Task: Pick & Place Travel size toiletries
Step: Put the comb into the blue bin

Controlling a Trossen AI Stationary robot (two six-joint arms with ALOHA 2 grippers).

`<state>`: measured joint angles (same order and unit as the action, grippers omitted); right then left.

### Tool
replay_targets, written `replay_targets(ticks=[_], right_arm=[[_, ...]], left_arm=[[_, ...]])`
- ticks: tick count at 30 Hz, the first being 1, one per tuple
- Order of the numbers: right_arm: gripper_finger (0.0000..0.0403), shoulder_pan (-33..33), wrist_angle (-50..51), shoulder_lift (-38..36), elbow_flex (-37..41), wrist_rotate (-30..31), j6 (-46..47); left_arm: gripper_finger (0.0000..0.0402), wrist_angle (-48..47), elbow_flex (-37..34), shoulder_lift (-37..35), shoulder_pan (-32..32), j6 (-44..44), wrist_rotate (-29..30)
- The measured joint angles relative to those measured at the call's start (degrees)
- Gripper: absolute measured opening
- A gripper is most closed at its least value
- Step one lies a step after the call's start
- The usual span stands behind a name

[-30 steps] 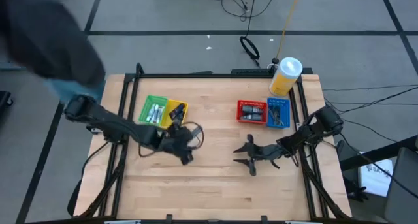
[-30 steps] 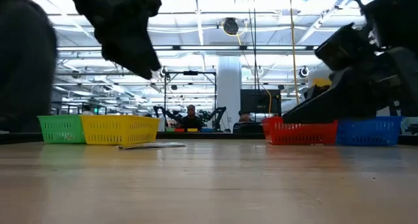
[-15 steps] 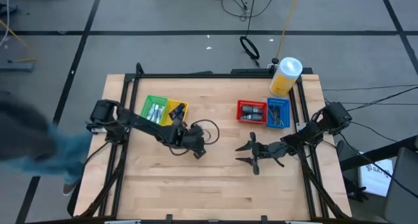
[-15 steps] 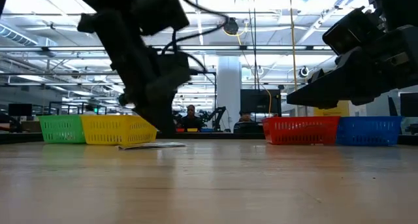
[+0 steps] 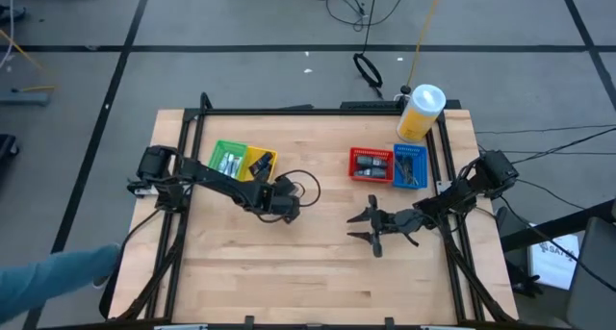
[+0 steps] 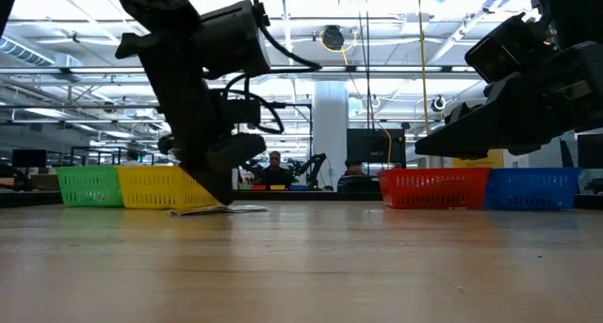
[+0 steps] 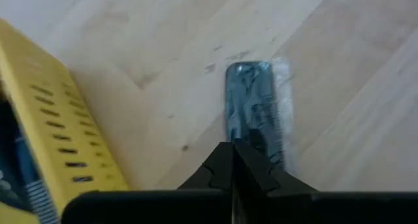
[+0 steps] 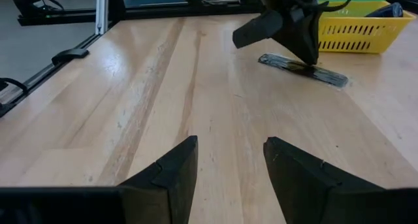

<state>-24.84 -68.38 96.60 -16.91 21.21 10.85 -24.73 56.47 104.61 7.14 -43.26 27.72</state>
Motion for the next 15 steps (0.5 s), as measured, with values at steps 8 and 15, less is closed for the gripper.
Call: replay_targets(ticks=[8,15], right_arm=[[0.0169,0.00,-0.81,0.02,-0.02,-0.06,0.66],[0.0169,0.00,-2.12,0.02,-0.06,-0.29,1.79]], left_arm=[[0.0008,2.07,0.17,0.71,2.03,-3.91,-7.57],[0.0004,24.69,-0.13,2.75,8.40,-11.42,-12.79]])
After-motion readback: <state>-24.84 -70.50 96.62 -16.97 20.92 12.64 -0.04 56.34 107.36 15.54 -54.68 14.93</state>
